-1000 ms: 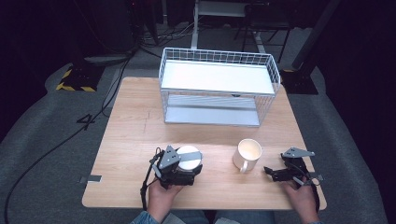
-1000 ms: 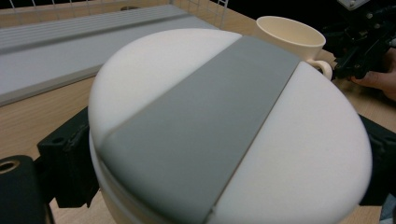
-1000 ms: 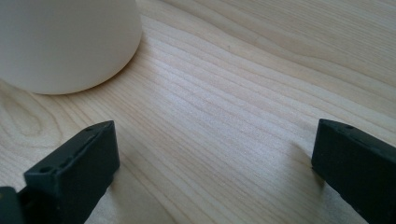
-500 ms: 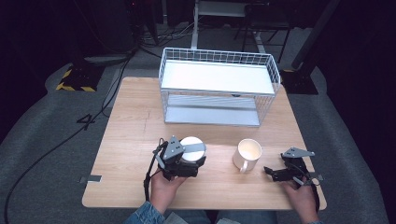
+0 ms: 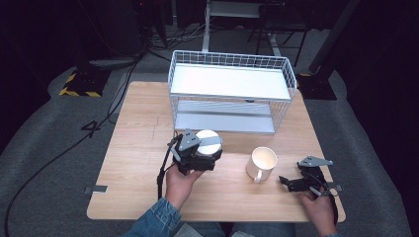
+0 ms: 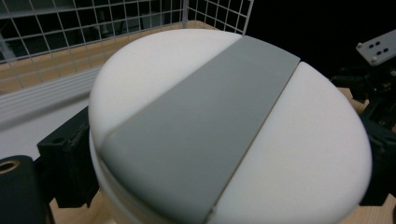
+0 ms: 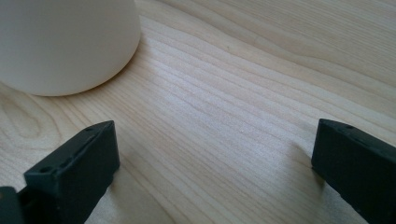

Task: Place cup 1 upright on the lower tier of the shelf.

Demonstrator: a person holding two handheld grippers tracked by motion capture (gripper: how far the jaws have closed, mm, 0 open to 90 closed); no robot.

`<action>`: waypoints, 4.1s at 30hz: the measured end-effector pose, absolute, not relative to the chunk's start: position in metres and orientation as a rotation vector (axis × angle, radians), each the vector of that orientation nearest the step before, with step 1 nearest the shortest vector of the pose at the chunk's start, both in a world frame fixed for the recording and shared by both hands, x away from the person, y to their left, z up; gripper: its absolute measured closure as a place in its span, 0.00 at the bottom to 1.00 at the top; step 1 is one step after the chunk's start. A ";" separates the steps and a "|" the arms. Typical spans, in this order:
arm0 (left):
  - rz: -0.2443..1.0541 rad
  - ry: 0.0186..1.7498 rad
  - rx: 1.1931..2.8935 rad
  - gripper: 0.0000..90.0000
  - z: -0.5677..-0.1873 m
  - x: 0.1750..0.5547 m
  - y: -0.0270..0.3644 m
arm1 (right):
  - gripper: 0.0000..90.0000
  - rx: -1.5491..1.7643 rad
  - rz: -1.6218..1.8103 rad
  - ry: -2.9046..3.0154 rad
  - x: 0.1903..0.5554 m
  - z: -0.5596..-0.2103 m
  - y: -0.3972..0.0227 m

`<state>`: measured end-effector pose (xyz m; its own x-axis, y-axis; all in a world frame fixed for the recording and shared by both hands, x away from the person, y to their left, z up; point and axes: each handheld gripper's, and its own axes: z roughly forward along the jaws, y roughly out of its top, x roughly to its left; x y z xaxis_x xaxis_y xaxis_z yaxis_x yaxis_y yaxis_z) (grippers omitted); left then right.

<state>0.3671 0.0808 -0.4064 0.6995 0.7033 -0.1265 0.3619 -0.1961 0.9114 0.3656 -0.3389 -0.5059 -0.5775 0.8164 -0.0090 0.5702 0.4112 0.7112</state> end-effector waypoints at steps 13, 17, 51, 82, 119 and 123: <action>0.420 0.833 1.823 0.08 -0.396 0.404 0.060 | 0.01 1.198 0.961 2.314 0.366 -0.506 -0.339; 0.429 0.842 1.814 0.08 -0.397 0.412 0.056 | 0.01 1.198 0.961 2.314 0.366 -0.506 -0.339; 0.519 0.957 1.753 0.08 -0.421 0.477 0.016 | 0.01 1.196 0.961 2.314 0.366 -0.506 -0.339; 0.598 1.074 1.611 0.08 -0.452 0.521 0.001 | 0.01 1.196 0.961 2.315 0.366 -0.506 -0.339; 0.604 1.141 1.580 0.06 -0.465 0.523 -0.009 | 0.02 1.184 0.967 2.321 0.365 -0.506 -0.339; 0.589 1.142 1.587 0.00 -0.467 0.523 -0.010 | 0.02 1.184 0.967 2.320 0.365 -0.506 -0.339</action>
<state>0.5234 -0.0104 -0.4667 0.4244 0.8890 -0.1719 0.3747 0.0004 0.9271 0.3652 -0.3386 -0.5057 -0.5837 0.8119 -0.0095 0.5647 0.4144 0.7137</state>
